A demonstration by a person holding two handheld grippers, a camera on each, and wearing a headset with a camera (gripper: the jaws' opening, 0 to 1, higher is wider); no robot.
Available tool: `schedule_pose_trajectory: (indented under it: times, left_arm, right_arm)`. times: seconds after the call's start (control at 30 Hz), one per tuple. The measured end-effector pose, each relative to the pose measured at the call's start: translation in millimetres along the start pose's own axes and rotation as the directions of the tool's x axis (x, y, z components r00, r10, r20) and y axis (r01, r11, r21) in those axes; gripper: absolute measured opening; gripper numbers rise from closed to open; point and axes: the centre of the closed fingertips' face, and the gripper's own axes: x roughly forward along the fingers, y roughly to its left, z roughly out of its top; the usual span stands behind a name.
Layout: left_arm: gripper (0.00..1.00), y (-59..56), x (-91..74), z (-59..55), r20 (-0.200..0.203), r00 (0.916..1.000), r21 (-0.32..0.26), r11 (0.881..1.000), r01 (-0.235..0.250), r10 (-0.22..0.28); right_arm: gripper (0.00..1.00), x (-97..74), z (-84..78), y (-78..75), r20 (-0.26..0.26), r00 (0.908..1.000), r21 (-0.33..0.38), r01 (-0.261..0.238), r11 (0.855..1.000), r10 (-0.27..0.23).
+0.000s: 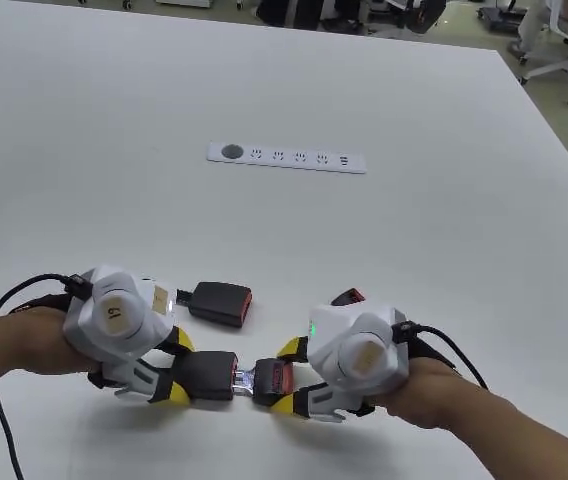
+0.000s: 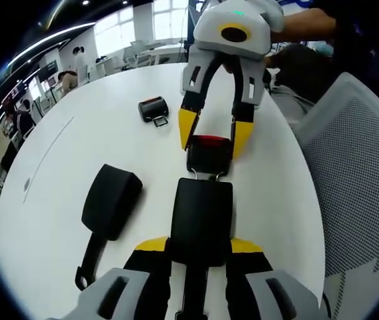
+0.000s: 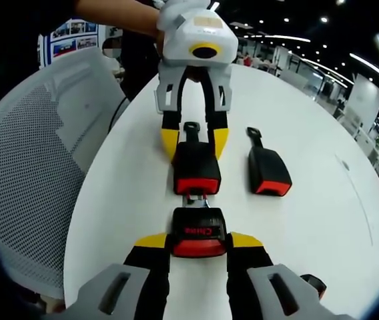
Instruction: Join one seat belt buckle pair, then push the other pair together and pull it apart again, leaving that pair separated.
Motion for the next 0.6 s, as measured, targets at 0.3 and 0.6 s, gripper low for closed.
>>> schedule_pose_trajectory:
  times: [0.3,0.6]
  left_arm:
    - [0.31,-2.8,-0.3,2.5,-0.005,1.0,0.013,1.0,0.005,-0.005]
    - [0.3,-2.2,0.4,0.9,0.001,1.0,0.013,1.0,0.005,-0.005]
  right_arm:
    - [0.27,8.9,8.5,0.1,0.001,0.9998,-0.001,-0.017,1.0,0.017]
    - [0.26,9.8,11.2,0.6,-0.015,0.9998,0.001,-0.01,1.0,0.01]
